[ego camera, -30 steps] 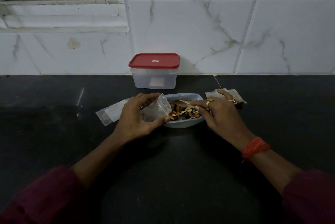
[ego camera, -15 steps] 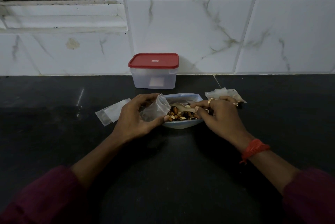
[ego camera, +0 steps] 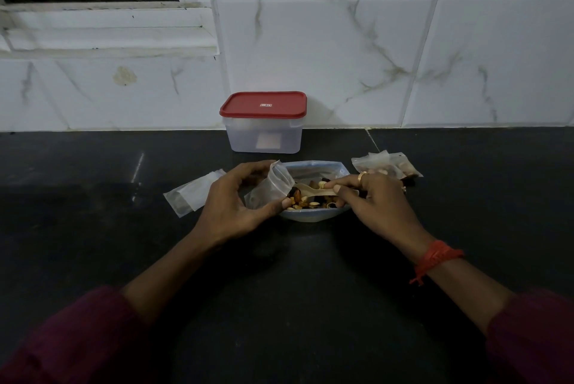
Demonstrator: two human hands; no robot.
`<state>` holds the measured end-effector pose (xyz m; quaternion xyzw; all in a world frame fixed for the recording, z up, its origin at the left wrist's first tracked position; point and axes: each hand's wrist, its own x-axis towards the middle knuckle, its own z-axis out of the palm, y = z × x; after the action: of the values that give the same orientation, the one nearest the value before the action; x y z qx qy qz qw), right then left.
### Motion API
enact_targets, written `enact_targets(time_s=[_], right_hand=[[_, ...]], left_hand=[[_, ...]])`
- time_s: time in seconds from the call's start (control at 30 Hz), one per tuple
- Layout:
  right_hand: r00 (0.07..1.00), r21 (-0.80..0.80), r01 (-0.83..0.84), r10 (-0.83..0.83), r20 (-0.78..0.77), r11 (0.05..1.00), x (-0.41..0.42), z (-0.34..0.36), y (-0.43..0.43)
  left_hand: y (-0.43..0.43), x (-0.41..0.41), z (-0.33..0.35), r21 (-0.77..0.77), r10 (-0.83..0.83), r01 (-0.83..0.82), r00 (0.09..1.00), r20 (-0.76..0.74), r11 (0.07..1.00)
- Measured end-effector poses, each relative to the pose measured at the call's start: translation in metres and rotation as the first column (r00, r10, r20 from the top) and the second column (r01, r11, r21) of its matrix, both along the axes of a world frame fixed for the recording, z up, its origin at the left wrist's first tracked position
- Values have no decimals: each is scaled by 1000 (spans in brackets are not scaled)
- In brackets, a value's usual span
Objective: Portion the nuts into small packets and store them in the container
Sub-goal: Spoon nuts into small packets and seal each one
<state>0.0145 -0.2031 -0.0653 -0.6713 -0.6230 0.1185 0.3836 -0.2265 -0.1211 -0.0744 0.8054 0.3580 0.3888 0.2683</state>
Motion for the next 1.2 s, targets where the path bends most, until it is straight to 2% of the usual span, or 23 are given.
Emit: enact_targets(time_s=[0.13, 0.3, 0.43, 0.6, 0.7, 0.77, 0.87, 0.93, 1.0, 1.2], right_hand=[[980, -47, 24, -33, -195, 999, 0, -3, 0], [897, -73, 47, -74, -436, 996, 1, 4, -3], [878, -33, 67, -75, -474, 997, 2, 10, -9], [886, 116, 100, -35, -462, 988, -5, 21, -16], [910, 189, 47, 36, -414, 981, -17, 23, -20], [943, 247, 2, 80, -323, 969, -23, 19, -22], [998, 378, -42, 56, -27, 925, -27, 8, -21], [978, 471, -90, -13, 210, 878, -25, 4, -19], [940, 540, -148, -52, 338, 829, -22, 2, -17], [935, 654, -157, -101, 339, 740, -17, 4, -17]], left_hand=[[-1, 0, 0, 11, 4, -4, 1000, -3, 1000], [-1, 0, 2, 24, 24, -24, 999, -24, 999], [0, -1, 1, 47, 41, -39, 998, -49, 998], [0, 0, 1, 51, 60, -57, 997, -53, 997], [0, 0, 1, 45, 62, -60, 997, -51, 997], [0, 0, 1, 42, 56, -54, 997, -46, 998], [-1, 0, 2, 19, 52, -51, 998, -20, 999], [-2, 0, 3, 7, 49, -49, 999, 1, 999], [-4, 1, 4, 14, 53, -54, 998, 17, 998], [-5, 1, 5, 23, 76, -76, 997, 16, 997]])
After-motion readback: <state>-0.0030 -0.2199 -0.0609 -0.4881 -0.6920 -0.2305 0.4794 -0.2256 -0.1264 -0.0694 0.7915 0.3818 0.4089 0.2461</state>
